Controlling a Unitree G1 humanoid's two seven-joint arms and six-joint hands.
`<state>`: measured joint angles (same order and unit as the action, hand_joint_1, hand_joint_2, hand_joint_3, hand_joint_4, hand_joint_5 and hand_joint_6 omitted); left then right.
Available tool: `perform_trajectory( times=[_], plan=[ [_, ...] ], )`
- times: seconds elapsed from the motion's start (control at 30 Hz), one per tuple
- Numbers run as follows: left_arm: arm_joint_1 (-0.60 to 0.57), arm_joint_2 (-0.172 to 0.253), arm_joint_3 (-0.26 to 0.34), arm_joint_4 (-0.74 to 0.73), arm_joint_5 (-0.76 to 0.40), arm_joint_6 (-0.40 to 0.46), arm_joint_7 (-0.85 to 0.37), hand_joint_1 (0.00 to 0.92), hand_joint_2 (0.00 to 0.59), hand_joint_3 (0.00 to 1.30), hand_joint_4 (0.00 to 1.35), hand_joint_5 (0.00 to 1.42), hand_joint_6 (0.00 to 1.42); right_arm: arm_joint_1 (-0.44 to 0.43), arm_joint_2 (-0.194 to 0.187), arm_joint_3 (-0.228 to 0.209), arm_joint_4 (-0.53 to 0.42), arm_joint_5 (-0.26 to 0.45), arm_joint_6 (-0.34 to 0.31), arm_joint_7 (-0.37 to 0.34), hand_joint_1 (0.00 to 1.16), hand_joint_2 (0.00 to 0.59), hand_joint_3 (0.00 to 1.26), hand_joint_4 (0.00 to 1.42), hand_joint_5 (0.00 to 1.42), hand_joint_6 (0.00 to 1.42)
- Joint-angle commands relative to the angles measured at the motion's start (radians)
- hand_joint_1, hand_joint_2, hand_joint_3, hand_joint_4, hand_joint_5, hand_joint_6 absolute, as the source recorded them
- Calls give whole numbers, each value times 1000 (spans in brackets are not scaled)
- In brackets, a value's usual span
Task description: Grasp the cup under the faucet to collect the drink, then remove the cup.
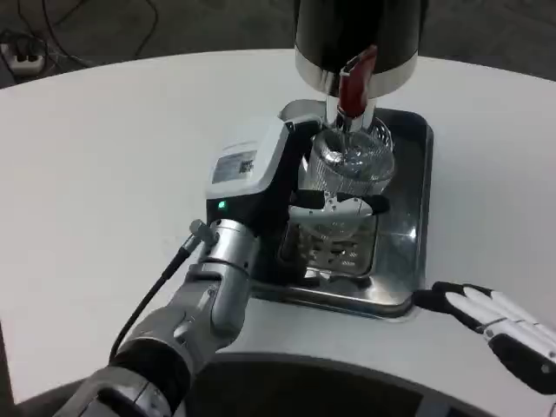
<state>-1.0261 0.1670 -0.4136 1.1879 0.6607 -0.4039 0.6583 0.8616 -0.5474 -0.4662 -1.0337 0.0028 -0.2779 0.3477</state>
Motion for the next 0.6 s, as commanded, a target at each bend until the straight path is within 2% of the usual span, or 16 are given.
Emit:
perform_trajectory(
  times=[0.03,0.13,0.17,0.2,0.23,0.33,0.6],
  plan=[
    [28,3,1,-7,-10,-5,-3,448,40,499,633,921,1001,24,21,-12,-13,13,-34,-23,497,479,102,42,0,0],
    [37,5,3,-17,-11,-9,6,392,53,472,600,894,996,30,27,-14,-13,14,-42,-28,499,482,102,42,0,0],
    [39,5,3,-21,-11,-8,9,297,86,301,384,785,839,32,29,-15,-13,15,-45,-28,500,482,103,42,0,0],
    [41,5,4,-24,-13,-7,11,240,77,204,264,744,763,36,32,-15,-13,14,-50,-28,501,483,103,42,0,0],
    [43,4,5,-27,-14,-7,13,212,80,127,176,670,684,40,36,-15,-13,14,-54,-29,501,483,104,42,0,0],
    [51,4,10,-34,-21,-18,8,170,70,23,51,537,544,52,44,-17,-13,13,-67,-34,503,484,109,42,0,0],
    [70,15,11,-47,-32,-44,4,142,67,0,11,448,445,66,50,-18,-13,13,-81,-40,506,485,114,42,0,0]
  ],
)
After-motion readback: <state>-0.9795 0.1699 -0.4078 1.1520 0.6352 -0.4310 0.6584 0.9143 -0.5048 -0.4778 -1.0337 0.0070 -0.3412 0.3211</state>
